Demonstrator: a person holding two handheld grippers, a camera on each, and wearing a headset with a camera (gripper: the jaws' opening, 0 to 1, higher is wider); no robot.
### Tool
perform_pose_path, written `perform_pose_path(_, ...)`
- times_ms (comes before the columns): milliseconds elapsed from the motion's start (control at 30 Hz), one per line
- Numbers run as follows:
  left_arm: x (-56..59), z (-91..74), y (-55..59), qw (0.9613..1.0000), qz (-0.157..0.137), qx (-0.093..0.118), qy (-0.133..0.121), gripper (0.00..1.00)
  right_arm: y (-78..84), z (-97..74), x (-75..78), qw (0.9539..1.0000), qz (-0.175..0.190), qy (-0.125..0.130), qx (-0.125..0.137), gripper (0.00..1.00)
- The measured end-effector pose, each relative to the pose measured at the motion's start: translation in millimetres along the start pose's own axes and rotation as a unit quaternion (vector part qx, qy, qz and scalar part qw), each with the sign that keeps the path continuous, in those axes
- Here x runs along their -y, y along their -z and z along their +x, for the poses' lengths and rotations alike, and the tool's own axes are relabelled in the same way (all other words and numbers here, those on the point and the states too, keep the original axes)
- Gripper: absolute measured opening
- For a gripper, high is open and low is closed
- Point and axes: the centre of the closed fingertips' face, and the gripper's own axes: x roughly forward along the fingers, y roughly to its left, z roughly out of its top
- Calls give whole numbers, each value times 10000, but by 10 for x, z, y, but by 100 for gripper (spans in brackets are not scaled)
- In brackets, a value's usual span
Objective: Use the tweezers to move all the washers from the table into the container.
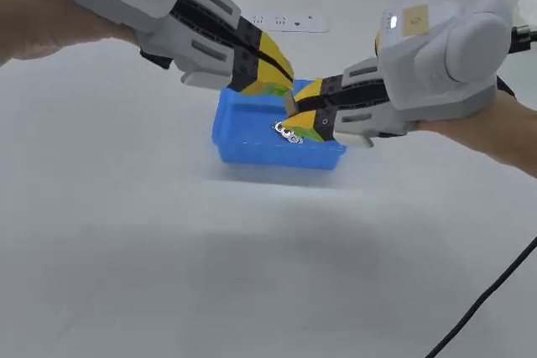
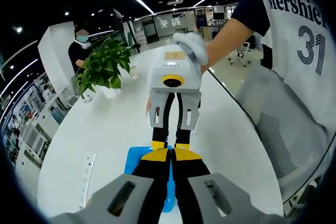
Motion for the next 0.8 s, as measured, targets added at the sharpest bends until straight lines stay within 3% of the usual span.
perform_pose_path(133,186,14,-20,9999,-114,121,-7,5,38,-74,-211,9999,-32,-72,-98,11)
perform_pose_path(333,458,5,99,9993,-359,128,-30,5,125,-114,-488,9995,20,-186,-243,10)
perform_pose_path(567,635,-24,238,9979,-613,116,-157,5,163,-89,-683,9987,83,-310,-390,9)
perform_pose_path(667,701,-1,331,9970,-740,110,-202,5,218,-68,-756,9976,-14,-370,-589,9)
perform_pose_path(733,731,31,401,9965,-814,52,-207,5,266,-51,-772,9966,-100,-378,-721,9)
perform_pose_path(800,776,72,573,9964,-773,-287,-208,5,321,-18,-786,9954,-117,-382,-865,8)
